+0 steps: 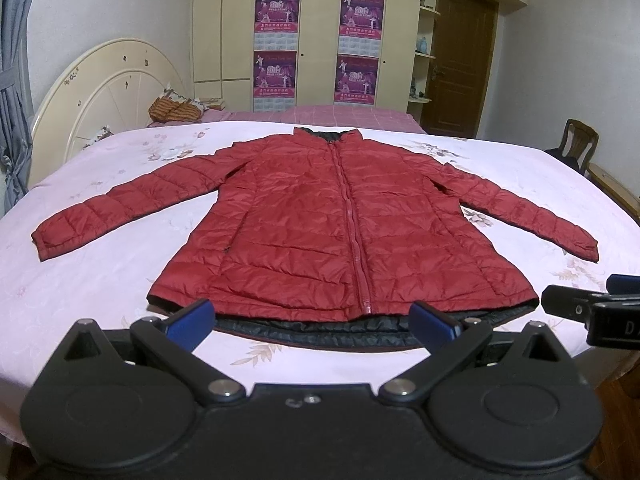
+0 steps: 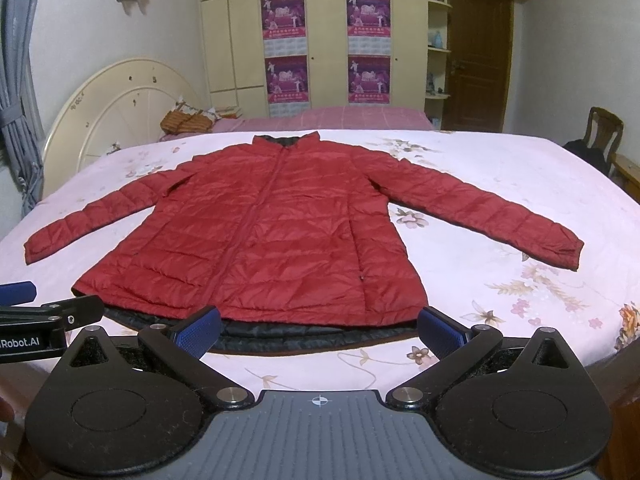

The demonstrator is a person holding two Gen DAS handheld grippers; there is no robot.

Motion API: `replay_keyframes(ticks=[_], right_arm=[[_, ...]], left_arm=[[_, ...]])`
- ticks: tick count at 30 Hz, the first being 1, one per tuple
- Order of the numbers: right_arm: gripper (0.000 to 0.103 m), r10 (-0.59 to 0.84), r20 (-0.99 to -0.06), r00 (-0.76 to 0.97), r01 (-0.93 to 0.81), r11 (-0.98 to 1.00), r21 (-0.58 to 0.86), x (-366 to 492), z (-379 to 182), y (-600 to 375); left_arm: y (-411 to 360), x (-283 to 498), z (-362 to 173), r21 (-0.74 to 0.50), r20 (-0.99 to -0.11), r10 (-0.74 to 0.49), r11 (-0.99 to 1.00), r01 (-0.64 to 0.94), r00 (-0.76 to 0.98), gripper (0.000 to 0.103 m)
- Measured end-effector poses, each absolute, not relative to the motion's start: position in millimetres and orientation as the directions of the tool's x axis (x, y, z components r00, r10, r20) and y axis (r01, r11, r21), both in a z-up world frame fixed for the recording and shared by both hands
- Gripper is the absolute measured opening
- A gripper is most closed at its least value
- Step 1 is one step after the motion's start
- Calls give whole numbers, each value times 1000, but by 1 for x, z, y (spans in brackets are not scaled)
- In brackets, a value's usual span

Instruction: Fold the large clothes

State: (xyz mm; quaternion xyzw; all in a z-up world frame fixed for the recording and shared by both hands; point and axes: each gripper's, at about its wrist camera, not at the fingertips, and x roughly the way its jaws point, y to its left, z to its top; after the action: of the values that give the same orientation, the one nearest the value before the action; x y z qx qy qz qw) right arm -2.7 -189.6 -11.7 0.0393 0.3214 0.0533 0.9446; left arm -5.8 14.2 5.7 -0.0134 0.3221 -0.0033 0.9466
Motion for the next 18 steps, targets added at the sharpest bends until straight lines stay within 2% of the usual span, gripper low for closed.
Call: replay_keyframes(ticks=[18], right_arm=[[103,118,-602,790,-68,992,106,-4,-11,-191]], left_arm=[[12,-6,6,-28,-610,-13,1000,-5,792,103]])
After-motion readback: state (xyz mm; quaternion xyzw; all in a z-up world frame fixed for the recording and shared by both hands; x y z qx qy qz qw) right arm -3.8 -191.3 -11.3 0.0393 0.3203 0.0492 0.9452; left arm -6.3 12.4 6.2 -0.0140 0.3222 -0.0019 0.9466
